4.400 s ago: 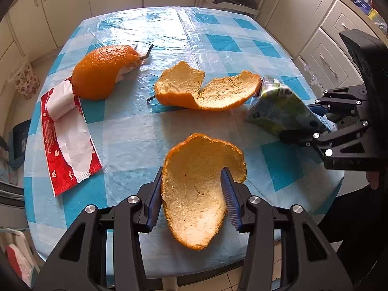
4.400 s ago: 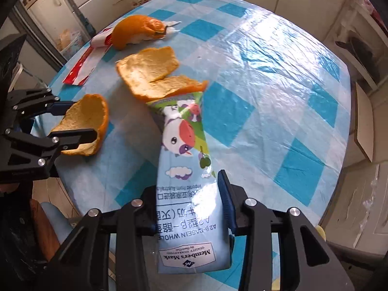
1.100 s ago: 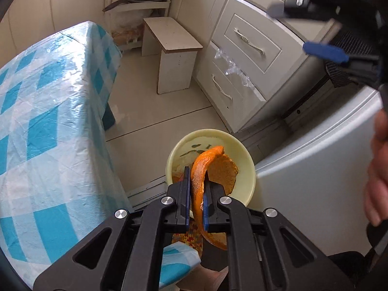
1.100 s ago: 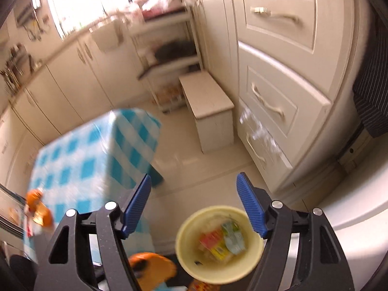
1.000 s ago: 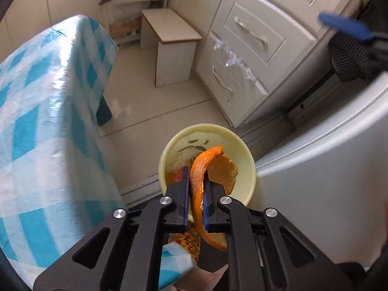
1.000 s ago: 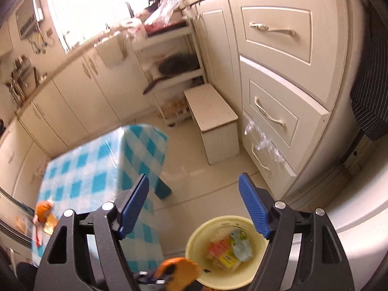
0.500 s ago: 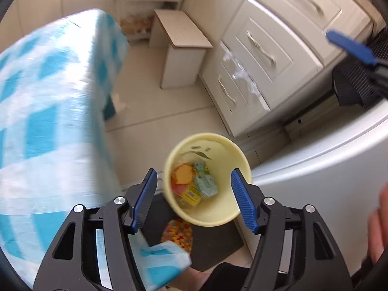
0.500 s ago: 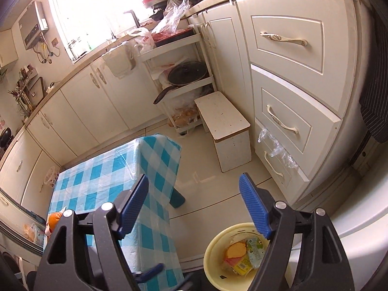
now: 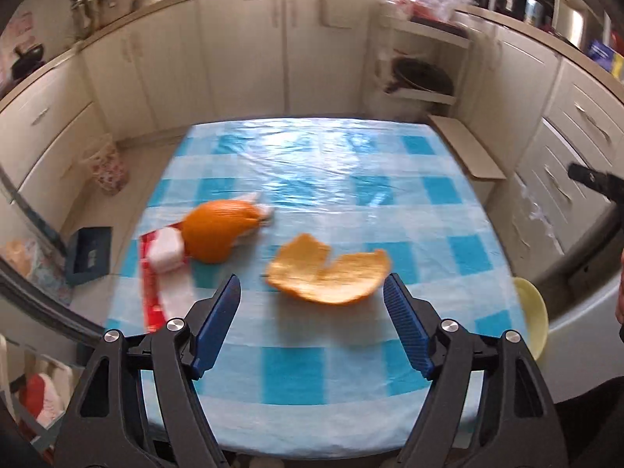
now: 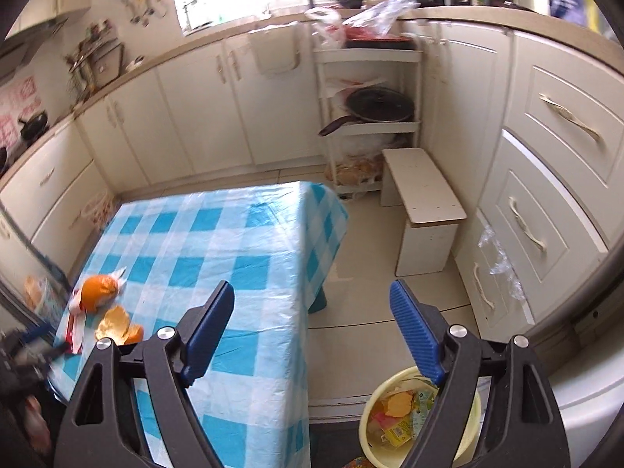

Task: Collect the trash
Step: 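Move both open tools back to the table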

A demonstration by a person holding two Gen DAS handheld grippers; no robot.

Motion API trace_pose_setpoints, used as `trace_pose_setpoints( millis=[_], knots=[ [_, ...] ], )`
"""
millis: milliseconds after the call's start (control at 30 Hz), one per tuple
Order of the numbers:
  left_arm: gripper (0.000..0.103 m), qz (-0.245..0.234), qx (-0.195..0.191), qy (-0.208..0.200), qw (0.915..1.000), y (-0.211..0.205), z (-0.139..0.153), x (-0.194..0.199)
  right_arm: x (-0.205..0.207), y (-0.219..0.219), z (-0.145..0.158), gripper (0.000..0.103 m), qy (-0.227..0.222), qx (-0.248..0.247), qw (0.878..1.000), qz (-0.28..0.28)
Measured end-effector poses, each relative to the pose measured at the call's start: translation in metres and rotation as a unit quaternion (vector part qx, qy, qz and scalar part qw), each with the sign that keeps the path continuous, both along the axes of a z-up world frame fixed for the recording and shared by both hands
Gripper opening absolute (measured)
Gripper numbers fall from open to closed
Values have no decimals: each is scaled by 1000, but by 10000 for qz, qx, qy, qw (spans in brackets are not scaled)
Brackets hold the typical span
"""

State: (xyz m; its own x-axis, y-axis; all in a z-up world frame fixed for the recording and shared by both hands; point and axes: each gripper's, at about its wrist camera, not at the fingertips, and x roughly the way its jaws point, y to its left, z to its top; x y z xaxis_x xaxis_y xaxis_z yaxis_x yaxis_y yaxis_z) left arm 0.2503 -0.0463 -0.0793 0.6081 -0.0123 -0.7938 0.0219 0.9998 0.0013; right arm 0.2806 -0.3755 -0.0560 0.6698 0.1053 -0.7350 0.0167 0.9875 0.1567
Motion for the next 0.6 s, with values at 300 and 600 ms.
trace_pose_setpoints(
  millis=[300, 600],
  knots=[
    [73, 1444, -594, 661, 9855, 145, -41, 18, 28, 88, -28, 79, 532, 10, 9942, 934],
    [73, 388, 480, 744, 9953, 117, -47, 68, 56, 180, -68, 79, 1216, -328, 9782, 1653]
  ],
)
